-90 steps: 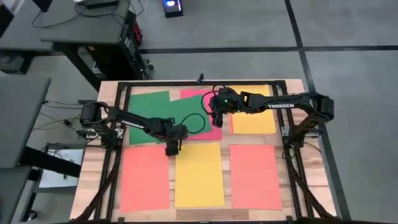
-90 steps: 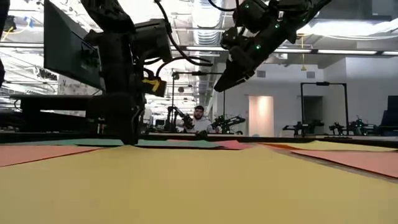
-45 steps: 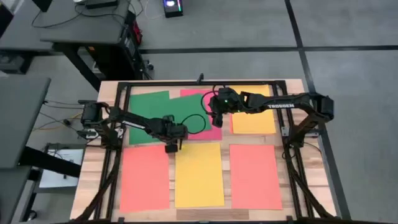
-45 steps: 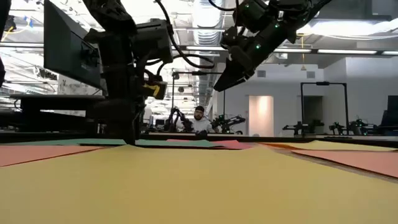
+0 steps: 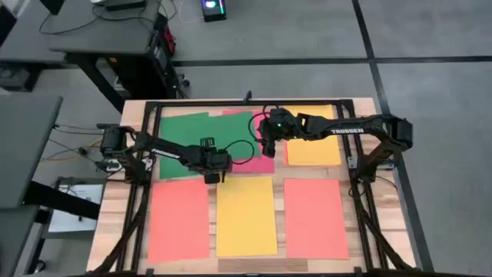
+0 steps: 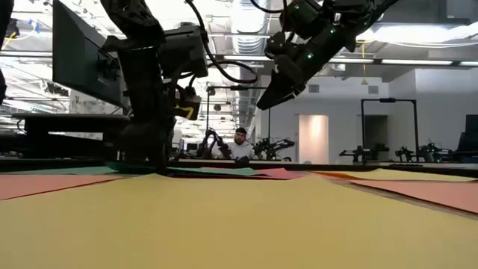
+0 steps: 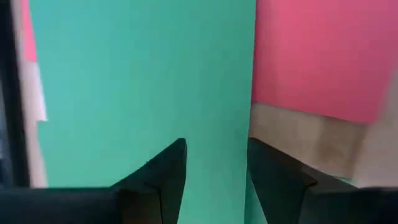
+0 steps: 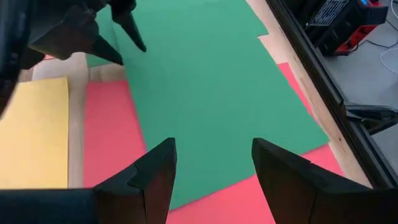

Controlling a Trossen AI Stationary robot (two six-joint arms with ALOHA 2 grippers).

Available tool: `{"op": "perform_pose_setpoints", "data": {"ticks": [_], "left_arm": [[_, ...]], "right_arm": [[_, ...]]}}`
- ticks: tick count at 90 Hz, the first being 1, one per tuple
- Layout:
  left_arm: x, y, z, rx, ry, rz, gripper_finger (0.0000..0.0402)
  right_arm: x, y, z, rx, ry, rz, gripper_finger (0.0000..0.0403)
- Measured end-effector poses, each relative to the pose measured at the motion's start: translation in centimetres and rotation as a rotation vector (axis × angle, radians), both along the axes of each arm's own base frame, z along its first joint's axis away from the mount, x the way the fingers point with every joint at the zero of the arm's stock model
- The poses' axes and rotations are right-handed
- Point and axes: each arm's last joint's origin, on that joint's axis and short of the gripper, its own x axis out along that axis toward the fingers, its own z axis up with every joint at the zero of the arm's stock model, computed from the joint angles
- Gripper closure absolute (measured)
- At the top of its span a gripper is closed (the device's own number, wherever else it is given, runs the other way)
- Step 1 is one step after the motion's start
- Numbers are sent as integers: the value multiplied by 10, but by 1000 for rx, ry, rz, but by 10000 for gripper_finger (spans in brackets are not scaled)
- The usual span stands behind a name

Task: Organize paper
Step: Stack the green paper on top of the green paper

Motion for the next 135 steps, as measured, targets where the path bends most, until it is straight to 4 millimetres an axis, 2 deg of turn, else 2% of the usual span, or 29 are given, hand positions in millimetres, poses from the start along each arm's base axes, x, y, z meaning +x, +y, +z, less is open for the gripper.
{"op": "perform_pose_setpoints", "data": {"ticks": [70, 82, 100, 115, 135], "left_arm": [[2, 49, 4, 109, -12, 49, 254], [2, 49, 4, 111, -1, 35, 286], [0, 48, 4, 108, 17, 33, 390], [-8, 44, 6, 94, 102, 76, 401], [-11, 33, 26, 69, 182, 181, 401]], "right_arm": [[0, 0, 0, 9, -3, -9, 205], [0, 0, 0, 9, -3, -9, 205], [0, 0, 0, 9, -3, -9, 205], [0, 0, 0, 9, -3, -8, 205], [0, 0, 0, 6, -7, -7, 205]]}}
